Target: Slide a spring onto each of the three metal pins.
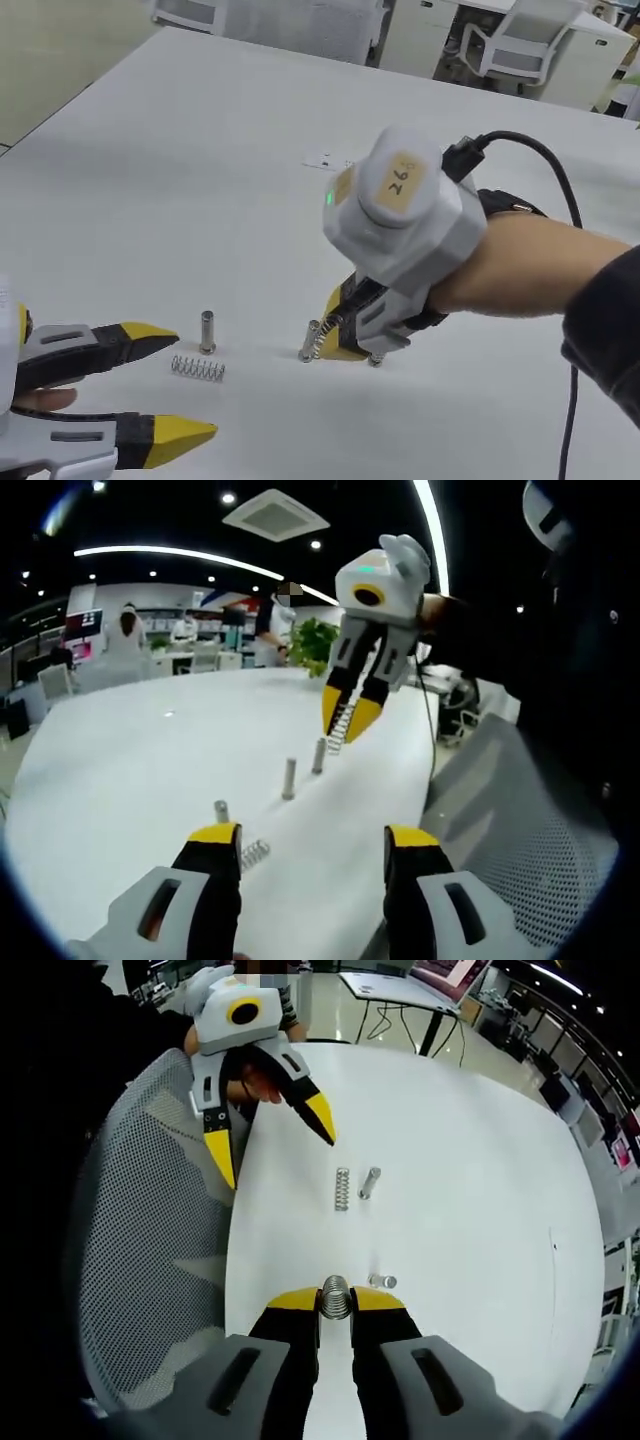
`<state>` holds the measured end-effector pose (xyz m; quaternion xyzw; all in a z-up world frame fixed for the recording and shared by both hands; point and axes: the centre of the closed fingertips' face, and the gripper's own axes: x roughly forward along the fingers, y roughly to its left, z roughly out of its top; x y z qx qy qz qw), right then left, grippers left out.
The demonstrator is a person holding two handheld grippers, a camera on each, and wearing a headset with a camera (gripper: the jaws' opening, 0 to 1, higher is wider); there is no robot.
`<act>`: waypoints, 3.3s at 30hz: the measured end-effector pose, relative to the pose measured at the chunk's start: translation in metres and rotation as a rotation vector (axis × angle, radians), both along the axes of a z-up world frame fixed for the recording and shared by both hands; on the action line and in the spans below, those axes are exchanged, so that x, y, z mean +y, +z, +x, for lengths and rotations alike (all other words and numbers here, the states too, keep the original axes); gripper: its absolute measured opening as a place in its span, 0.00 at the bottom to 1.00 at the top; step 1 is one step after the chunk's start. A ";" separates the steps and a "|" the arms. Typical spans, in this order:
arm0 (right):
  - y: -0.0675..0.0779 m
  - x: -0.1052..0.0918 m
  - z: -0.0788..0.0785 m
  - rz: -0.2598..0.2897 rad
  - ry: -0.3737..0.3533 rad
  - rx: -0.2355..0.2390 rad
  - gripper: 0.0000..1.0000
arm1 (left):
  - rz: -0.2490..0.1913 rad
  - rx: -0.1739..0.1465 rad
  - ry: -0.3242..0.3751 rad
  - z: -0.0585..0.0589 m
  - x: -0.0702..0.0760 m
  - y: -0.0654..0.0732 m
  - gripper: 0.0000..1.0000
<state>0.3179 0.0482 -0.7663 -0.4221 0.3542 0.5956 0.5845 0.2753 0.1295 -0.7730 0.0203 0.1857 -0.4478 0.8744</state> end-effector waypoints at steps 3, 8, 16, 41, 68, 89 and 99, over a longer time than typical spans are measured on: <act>0.000 -0.002 0.006 -0.003 -0.009 -0.007 0.08 | 0.000 -0.001 0.005 0.000 0.001 0.000 0.52; -0.001 -0.004 0.013 -0.013 -0.019 -0.015 0.08 | -0.002 -0.005 0.015 0.002 0.002 0.000 0.53; -0.003 -0.003 0.027 -0.022 -0.032 -0.034 0.08 | 0.005 -0.003 0.014 0.002 0.000 -0.002 0.54; -0.028 0.004 0.047 -0.069 -0.026 -0.016 0.08 | 0.018 0.030 0.014 0.000 0.001 -0.008 0.54; -0.066 0.006 0.046 -0.132 -0.017 0.025 0.08 | 0.025 0.032 0.014 0.000 0.002 -0.010 0.53; -0.084 0.007 0.047 -0.148 -0.030 0.031 0.08 | 0.034 0.032 0.008 0.000 0.001 -0.011 0.52; -0.087 0.008 0.046 -0.146 -0.034 0.041 0.08 | 0.035 0.032 0.008 0.000 0.002 -0.011 0.52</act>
